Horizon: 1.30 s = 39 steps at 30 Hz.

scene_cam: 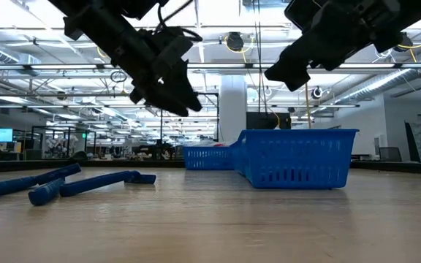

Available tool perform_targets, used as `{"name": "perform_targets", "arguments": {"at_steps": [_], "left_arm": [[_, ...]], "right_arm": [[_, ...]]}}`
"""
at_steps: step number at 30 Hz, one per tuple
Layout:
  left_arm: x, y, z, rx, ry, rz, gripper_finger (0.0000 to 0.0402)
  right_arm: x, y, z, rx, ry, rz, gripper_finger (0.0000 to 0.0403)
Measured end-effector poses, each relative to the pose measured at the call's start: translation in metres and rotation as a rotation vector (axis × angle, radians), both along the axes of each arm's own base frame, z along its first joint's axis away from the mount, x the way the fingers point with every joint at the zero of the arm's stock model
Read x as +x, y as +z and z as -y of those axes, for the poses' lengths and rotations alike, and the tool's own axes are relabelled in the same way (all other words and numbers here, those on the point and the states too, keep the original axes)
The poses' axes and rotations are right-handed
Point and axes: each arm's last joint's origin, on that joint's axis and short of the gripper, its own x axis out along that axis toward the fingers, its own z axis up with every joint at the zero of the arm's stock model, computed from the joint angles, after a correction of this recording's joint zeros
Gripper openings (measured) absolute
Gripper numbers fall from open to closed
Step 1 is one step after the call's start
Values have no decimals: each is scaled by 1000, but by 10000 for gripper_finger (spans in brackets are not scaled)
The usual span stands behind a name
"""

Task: Pick & Place Travel size toiletries
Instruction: Put the blue safety razor in the bottom blue bin

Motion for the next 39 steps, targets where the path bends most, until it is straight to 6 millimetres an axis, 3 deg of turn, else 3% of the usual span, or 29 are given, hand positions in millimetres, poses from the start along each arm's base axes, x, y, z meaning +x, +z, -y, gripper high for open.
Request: {"name": "perform_targets", "arguments": {"at_steps": [4,8,13,16,22,31,39], "left_arm": [[-5,-7,8,-179,-71,-66,212],[-13,-14,28,-431,-152,-172,212],[-27,-19,58,-507,-180,-281,211],[-29,-22,66,-566,-117,-291,211],[-27,-36,61,-585,-12,-329,211],[-19,-72,49,-565,54,-456,211],[-18,-77,39,-526,62,-494,201]], "right_arm": [[0,0,0,0,1,0,212],[0,0,0,-3,2,0,211],[0,0,0,-22,13,8,211],[0,0,0,-25,14,9,210],[0,1,0,-24,15,17,210],[0,1,0,-24,15,16,210],[0,1,0,-25,14,16,210]]}}
